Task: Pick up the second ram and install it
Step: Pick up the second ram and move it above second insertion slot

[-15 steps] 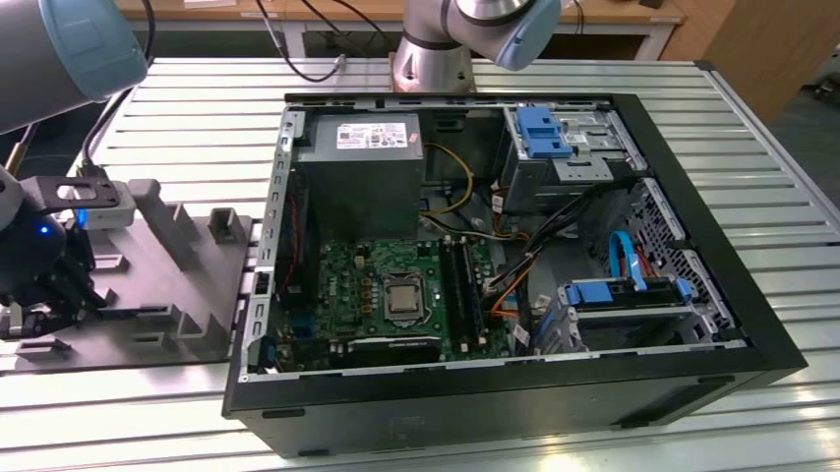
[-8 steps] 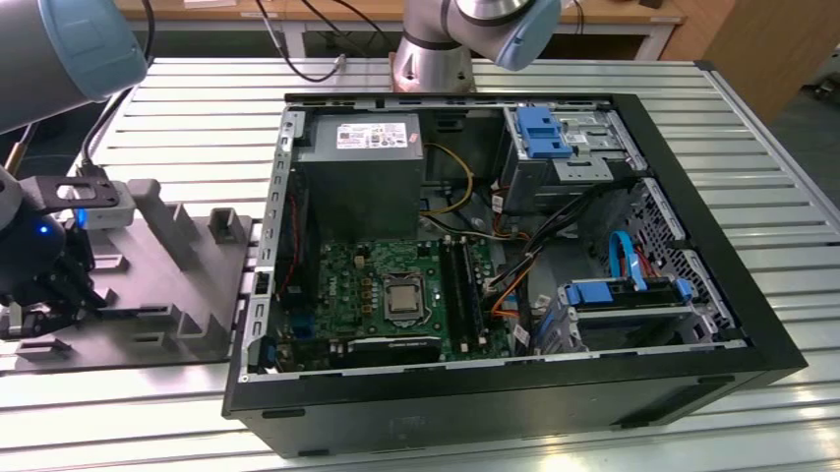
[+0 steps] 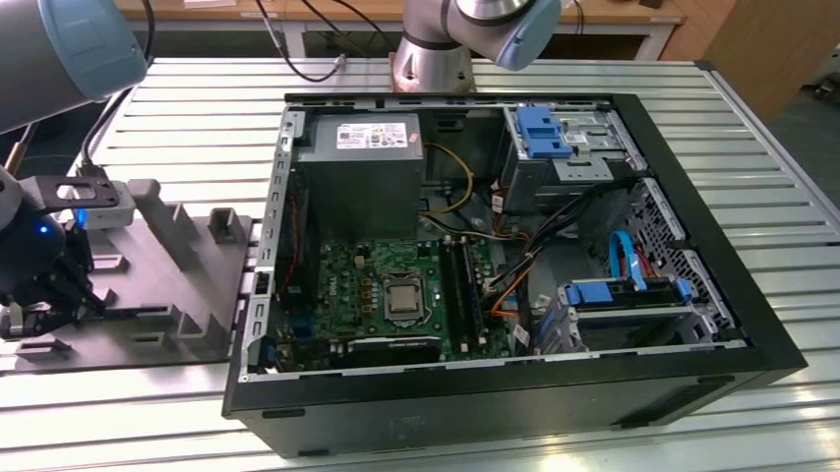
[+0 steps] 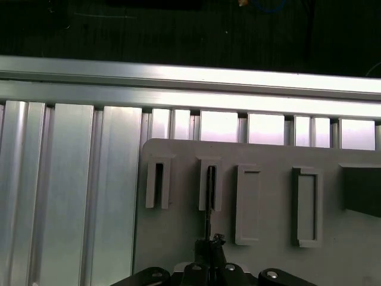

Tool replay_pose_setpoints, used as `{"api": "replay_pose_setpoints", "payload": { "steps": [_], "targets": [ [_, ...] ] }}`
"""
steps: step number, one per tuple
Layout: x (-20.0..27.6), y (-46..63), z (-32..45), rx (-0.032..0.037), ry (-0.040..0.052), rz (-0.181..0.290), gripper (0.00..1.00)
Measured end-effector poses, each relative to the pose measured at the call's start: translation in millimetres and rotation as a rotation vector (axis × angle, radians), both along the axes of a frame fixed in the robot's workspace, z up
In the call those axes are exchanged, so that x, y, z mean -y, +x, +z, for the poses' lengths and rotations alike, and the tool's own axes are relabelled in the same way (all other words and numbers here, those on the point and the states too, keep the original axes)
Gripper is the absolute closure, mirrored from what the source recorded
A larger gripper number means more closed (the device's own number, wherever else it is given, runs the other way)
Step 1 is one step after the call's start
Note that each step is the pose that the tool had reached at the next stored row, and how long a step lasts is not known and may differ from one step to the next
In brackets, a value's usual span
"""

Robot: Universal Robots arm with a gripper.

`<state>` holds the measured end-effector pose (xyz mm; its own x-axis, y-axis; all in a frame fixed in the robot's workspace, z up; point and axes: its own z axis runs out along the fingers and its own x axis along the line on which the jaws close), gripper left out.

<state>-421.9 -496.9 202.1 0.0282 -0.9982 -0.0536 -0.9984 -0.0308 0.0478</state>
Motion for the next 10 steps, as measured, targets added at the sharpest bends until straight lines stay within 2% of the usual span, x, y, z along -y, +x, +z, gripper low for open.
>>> {"api": "replay_pose_setpoints", "payload": {
  "steps": [10],
  "targets": [
    [0.0, -0.1, 0.0, 0.0000, 0.0000, 0.000, 0.89]
  ]
}}
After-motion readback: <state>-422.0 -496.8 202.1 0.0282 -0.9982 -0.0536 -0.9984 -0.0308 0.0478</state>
